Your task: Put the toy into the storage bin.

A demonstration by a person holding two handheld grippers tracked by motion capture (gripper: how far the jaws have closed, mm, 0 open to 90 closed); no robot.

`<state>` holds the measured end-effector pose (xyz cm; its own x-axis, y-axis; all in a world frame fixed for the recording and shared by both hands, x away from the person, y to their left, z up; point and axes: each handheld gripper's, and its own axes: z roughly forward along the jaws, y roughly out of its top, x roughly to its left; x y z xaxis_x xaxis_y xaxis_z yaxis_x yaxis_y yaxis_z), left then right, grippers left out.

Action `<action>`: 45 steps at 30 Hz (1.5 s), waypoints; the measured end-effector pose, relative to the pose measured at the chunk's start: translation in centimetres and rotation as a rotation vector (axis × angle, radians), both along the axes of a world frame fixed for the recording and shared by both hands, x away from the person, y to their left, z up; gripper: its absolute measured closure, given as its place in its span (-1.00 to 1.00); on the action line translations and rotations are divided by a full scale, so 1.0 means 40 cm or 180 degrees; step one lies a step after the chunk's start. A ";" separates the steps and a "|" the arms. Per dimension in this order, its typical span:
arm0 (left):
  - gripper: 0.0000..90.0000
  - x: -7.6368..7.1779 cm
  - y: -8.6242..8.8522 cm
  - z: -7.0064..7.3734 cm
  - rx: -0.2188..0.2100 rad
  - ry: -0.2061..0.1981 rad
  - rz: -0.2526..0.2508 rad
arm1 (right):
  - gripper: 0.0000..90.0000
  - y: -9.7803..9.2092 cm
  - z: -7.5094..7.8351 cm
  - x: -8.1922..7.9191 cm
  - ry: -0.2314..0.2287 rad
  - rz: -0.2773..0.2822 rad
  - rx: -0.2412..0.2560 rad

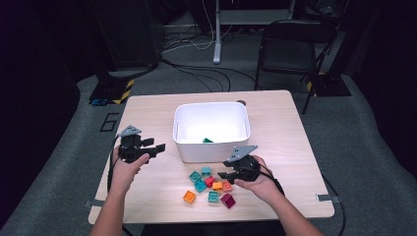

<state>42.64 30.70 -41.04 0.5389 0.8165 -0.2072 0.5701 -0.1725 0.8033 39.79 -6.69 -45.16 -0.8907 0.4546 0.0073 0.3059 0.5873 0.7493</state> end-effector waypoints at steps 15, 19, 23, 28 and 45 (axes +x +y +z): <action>-0.18 0.000 0.003 -0.007 0.0027 0.0030 0.0022 | 0.26 0.029 -0.083 -0.018 0.0134 0.0223 -0.0101; -0.18 -0.003 0.006 -0.006 0.0004 0.0033 0.0043 | 0.28 0.034 -0.090 -0.017 0.0175 0.0243 -0.0097; -0.18 -0.006 0.012 -0.006 -0.0002 0.0037 0.0069 | 0.28 0.037 -0.094 -0.015 0.0182 0.0293 -0.0074; -0.18 -0.009 0.016 -0.006 -0.0008 0.0030 0.0092 | 0.27 0.040 -0.097 -0.014 0.0213 0.0292 -0.0034; -0.18 -0.012 0.022 -0.007 -0.0005 0.0038 0.0119 | 0.45 0.064 -0.122 -0.014 0.0232 0.0377 -0.0308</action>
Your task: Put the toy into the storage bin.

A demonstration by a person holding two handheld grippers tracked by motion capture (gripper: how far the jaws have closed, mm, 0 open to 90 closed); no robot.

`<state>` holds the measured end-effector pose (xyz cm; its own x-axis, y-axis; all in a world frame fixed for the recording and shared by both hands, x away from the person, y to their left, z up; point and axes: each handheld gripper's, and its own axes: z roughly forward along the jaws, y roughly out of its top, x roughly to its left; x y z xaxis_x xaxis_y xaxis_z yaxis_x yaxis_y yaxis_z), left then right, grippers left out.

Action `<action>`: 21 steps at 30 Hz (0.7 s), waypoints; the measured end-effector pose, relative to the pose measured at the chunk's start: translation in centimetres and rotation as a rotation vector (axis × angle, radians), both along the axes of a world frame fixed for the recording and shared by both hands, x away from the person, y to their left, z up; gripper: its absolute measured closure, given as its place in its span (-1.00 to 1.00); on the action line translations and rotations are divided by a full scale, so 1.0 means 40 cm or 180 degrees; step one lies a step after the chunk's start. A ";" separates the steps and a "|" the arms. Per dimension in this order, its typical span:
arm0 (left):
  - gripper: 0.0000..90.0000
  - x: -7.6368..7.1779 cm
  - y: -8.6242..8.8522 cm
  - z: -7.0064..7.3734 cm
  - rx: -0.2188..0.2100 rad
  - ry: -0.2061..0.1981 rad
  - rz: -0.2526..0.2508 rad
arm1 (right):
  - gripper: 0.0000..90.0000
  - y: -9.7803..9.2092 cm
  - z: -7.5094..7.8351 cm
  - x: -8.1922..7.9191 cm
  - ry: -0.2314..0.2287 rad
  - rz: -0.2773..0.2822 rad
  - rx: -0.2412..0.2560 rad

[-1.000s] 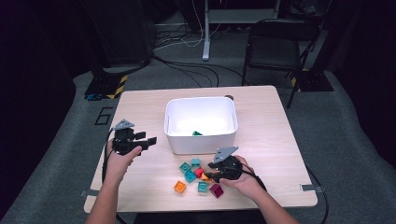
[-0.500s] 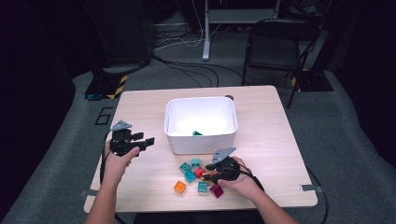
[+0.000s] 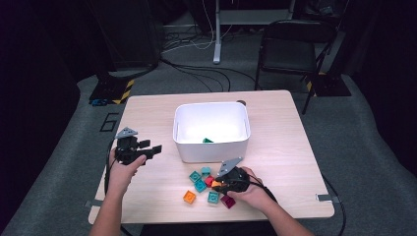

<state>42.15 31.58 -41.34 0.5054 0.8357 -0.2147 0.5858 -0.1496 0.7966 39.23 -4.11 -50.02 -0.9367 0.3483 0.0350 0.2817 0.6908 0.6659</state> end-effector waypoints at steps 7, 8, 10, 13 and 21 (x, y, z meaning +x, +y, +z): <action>-0.18 0.000 0.000 0.000 -0.0002 0.0005 0.0007 | 0.48 0.000 0.007 -0.003 -0.0016 -0.0007 0.0035; -0.18 0.000 0.000 0.000 -0.0002 0.0006 0.0006 | 0.48 0.000 0.009 -0.002 -0.0022 0.0001 0.0038; -0.18 0.000 0.000 0.000 0.0001 0.0005 0.0000 | 0.48 -0.001 0.011 -0.002 -0.0004 -0.0006 0.0064; -0.18 0.001 0.001 0.000 0.0010 0.0013 -0.0018 | 0.48 -0.005 0.016 -0.002 -0.0015 -0.0023 0.0093; -0.18 0.001 0.000 -0.003 -0.0002 0.0016 0.0006 | 0.49 -0.012 0.044 -0.005 -0.0035 -0.0055 0.0180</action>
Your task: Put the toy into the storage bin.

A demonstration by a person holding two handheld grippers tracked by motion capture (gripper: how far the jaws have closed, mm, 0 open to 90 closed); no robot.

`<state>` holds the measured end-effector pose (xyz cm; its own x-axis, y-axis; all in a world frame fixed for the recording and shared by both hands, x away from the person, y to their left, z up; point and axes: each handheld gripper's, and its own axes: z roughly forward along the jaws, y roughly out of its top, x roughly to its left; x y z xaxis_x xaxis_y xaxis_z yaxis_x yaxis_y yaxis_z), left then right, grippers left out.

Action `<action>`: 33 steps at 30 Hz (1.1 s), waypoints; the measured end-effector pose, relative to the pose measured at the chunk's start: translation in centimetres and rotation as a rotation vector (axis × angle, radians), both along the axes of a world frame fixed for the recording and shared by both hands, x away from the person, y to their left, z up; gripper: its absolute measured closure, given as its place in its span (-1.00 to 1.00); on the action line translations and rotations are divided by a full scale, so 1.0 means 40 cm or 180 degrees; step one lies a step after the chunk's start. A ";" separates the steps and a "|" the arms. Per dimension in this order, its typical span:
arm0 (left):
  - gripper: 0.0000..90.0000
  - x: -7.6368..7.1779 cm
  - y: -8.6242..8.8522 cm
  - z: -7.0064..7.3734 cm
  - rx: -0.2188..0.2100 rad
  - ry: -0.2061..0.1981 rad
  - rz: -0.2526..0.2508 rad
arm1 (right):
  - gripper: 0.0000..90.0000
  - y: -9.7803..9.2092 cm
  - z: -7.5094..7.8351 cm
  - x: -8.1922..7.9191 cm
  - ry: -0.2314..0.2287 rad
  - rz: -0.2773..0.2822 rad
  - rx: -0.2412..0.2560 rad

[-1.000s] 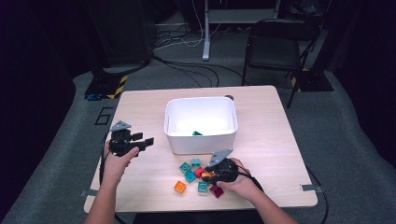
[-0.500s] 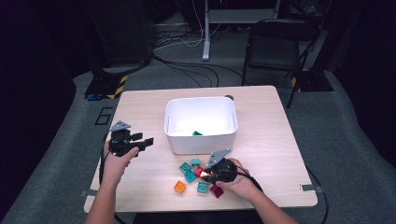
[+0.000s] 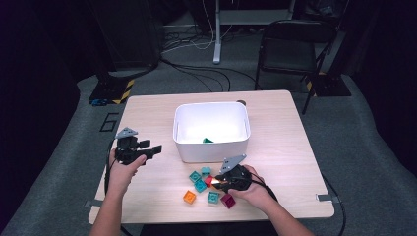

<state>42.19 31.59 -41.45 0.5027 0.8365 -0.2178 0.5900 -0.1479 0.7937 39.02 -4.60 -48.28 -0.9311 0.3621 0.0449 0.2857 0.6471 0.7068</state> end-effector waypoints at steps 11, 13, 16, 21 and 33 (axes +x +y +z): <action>-0.18 0.000 0.000 -0.002 -0.0001 0.0015 0.0008 | 0.49 -0.023 0.046 0.012 0.0032 -0.0138 0.0058; -0.18 0.000 0.002 -0.001 -0.0003 0.0006 0.0009 | 0.49 -0.027 0.060 0.016 0.0031 -0.0147 0.0077; -0.18 -0.001 0.004 0.002 -0.0012 -0.0007 0.0016 | 0.49 -0.031 0.081 0.020 0.0003 -0.0156 0.0077; -0.18 -0.001 0.004 0.002 -0.0004 -0.0003 0.0010 | 0.49 -0.034 0.115 0.026 -0.0016 -0.0170 0.0069; -0.18 0.000 0.006 0.001 -0.0007 -0.0002 0.0024 | 0.49 -0.028 0.191 0.040 0.0012 -0.0171 0.0104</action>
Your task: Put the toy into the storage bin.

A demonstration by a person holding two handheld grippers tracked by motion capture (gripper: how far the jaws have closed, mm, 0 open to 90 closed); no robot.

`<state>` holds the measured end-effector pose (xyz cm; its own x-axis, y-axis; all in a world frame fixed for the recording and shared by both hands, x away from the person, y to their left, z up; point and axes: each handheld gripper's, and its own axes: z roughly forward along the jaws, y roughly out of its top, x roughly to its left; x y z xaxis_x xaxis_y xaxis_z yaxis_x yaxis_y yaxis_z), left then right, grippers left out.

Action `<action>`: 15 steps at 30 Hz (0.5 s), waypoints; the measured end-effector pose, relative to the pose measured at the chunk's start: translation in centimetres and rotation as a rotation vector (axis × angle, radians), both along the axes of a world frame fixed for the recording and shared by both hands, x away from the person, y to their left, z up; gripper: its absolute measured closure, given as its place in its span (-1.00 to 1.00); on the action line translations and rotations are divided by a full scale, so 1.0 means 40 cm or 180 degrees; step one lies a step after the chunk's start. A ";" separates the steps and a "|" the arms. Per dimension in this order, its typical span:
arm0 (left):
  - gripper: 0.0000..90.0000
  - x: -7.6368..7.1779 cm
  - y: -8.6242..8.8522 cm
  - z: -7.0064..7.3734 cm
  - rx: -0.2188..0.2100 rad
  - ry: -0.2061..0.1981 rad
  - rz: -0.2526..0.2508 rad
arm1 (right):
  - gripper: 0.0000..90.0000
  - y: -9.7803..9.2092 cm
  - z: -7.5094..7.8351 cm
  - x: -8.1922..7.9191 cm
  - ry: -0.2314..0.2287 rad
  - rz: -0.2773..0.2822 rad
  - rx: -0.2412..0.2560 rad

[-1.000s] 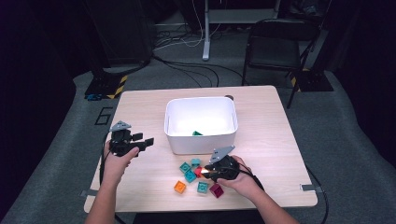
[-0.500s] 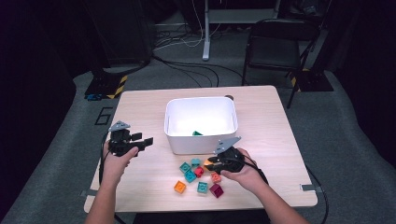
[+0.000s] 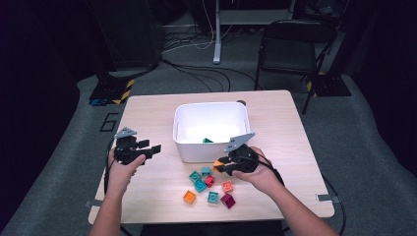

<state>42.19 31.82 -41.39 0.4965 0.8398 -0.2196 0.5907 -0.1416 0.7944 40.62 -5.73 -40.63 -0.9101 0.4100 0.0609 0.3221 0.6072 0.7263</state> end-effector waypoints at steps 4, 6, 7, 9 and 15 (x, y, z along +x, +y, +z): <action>-0.18 0.000 0.000 -0.001 0.0004 0.0003 -0.0004 | 0.49 -0.002 0.023 0.007 0.0019 -0.0001 0.0055; -0.18 0.000 -0.001 -0.001 -0.0005 0.0011 0.0002 | 0.49 -0.002 0.032 0.013 0.0026 0.0001 0.0069; -0.18 0.000 0.000 -0.002 -0.0003 0.0011 0.0002 | 0.49 -0.002 0.036 0.016 0.0036 -0.0008 0.0073; -0.18 0.001 0.000 -0.002 -0.0008 0.0014 0.0001 | 0.49 -0.003 0.045 0.021 0.0026 -0.0003 0.0076; -0.18 0.001 -0.001 -0.004 -0.0007 -0.0001 0.0013 | 0.49 -0.001 0.073 0.030 0.0048 -0.0030 0.0121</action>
<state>42.24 31.80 -41.54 0.4930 0.8415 -0.2212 0.5911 -0.1374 0.7948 41.80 -5.78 -37.71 -0.9050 0.4157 0.0902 0.3388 0.5762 0.7438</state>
